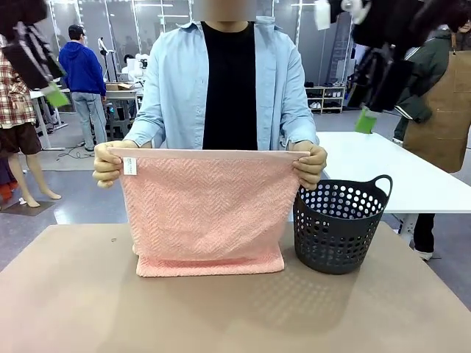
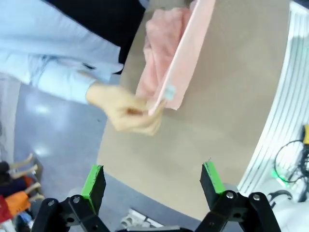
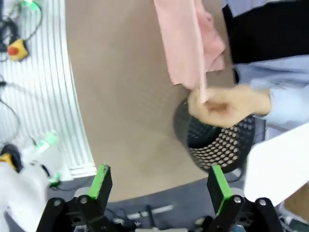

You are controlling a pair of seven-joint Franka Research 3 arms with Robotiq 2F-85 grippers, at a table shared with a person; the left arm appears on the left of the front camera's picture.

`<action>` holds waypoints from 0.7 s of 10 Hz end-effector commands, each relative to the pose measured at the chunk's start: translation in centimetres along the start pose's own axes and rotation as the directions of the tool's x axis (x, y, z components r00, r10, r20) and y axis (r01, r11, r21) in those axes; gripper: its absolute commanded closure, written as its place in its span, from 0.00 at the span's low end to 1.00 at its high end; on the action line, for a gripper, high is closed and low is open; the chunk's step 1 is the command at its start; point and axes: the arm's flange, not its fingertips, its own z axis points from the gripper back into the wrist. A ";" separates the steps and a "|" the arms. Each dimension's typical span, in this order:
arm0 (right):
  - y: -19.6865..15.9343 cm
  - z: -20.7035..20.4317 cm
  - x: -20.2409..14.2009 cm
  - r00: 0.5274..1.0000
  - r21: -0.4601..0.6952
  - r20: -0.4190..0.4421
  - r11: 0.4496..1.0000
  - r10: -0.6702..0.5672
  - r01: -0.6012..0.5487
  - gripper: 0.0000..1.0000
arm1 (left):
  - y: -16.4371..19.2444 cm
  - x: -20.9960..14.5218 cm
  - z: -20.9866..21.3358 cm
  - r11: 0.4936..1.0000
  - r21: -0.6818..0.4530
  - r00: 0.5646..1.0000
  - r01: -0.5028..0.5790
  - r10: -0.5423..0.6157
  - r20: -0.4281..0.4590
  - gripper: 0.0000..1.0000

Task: Fold the towel.
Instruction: Grab the top end of the 100 cm Hotel Towel extended by the human.

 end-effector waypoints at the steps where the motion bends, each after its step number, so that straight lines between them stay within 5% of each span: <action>1: -2.5 0.3 2.7 0.985 -0.032 -0.073 0.986 0.158 -0.161 0.00 | 1.4 2.4 -0.9 0.993 -0.051 0.994 0.102 -0.104 -0.034 0.00; 3: -4.0 0.1 5.3 0.953 -0.051 -0.074 0.954 0.293 -0.297 0.00 | 2.0 5.2 -2.1 0.978 -0.067 0.980 0.197 -0.198 -0.003 0.00; 7: -4.8 -3.2 8.0 0.928 -0.043 -0.074 0.929 0.365 -0.369 0.00 | 3.1 8.3 -6.8 0.944 -0.126 0.951 0.306 -0.310 -0.015 0.00</action>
